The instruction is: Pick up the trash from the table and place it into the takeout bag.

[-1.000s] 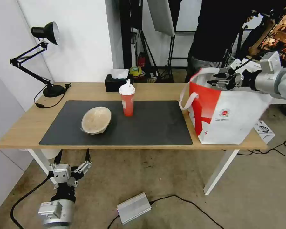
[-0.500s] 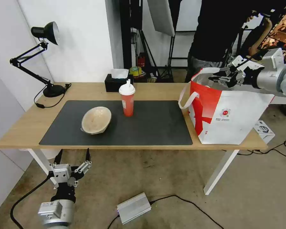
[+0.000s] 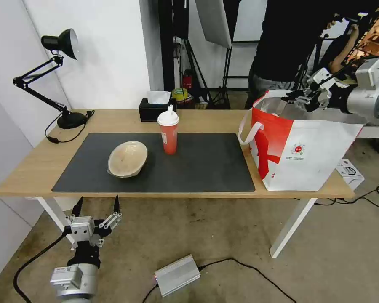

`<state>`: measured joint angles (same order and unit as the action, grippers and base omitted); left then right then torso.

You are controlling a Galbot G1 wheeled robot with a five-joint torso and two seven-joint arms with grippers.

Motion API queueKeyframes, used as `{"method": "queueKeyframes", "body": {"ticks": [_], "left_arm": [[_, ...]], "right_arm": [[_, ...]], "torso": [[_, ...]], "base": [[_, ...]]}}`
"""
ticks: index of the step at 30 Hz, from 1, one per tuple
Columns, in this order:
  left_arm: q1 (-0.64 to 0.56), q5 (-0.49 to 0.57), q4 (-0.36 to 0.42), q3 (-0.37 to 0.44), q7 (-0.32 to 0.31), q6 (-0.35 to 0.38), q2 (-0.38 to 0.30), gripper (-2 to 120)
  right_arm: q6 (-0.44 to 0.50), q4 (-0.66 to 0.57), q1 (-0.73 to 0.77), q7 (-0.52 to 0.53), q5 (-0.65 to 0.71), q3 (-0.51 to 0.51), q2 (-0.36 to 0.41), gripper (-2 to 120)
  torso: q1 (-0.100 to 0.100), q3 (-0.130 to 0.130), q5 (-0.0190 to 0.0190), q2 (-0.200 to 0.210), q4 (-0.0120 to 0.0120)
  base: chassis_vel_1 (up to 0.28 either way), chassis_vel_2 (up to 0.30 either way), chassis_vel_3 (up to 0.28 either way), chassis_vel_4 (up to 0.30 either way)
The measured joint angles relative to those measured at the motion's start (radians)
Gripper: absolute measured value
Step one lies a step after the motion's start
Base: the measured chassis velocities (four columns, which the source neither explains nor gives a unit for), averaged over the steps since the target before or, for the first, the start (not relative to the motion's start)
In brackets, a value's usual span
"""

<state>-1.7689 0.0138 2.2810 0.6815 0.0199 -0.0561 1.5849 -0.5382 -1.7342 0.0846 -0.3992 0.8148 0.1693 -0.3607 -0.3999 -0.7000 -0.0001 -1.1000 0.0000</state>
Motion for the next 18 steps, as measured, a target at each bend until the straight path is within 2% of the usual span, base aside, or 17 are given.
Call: {"method": "queueKeyframes", "body": {"ticks": [6,7,10,11,12,16,17,18], "left_arm": [[-0.001,0.002,0.001,0.004,0.0,0.0,0.0,100],[-0.001,0.002,0.001,0.004,0.0,0.0,0.0,100],[-0.002,0.002,0.001,0.004,0.0,0.0,0.002,100],[-0.002,0.002,0.001,0.004,0.0,0.0,0.002,100],[-0.002,0.002,0.001,0.004,0.0,0.0,0.003,100],[-0.002,0.002,0.001,0.003,0.0,0.0,0.006,100],[-0.002,0.002,0.001,0.003,0.0,0.0,0.006,100],[-0.002,0.002,0.001,0.003,0.0,0.0,0.006,100]], "right_arm": [[-0.004,-0.078,0.01,0.072,0.096,-0.04,-0.016,61],[-0.004,-0.078,0.01,0.072,0.096,-0.04,-0.016,61],[-0.005,-0.136,0.015,0.157,0.17,-0.057,-0.029,76],[-0.005,-0.136,0.015,0.157,0.17,-0.057,-0.029,76],[-0.005,-0.148,0.017,0.18,0.185,-0.059,-0.031,78],[0.003,-0.216,0.048,0.339,0.264,-0.086,-0.046,97],[0.003,-0.216,0.048,0.339,0.264,-0.086,-0.046,97],[0.012,-0.235,0.068,0.383,0.284,-0.103,-0.048,99]], "torso": [[0.0,0.0,0.0,0.0,0.0001],[0.0,0.0,0.0,0.0,0.0001],[0.0,0.0,0.0,0.0,0.0],[0.0,0.0,0.0,0.0,0.0],[0.0,0.0,-0.0001,0.0,0.0],[0.0,0.0,-0.0001,0.0,0.0001],[0.0,0.0,-0.0001,0.0,0.0001],[0.0,0.0,-0.0001,0.0,0.0001]], "base": [[0.0,0.0,0.0,0.0],[0.0,0.0,0.0,0.0],[0.0,0.0,0.0,0.0],[0.0,0.0,0.0,0.0],[0.0,0.0,0.0,0.0],[0.0,0.0,0.0,0.0],[0.0,0.0,0.0,0.0],[0.0,0.0,0.0,0.0]]}}
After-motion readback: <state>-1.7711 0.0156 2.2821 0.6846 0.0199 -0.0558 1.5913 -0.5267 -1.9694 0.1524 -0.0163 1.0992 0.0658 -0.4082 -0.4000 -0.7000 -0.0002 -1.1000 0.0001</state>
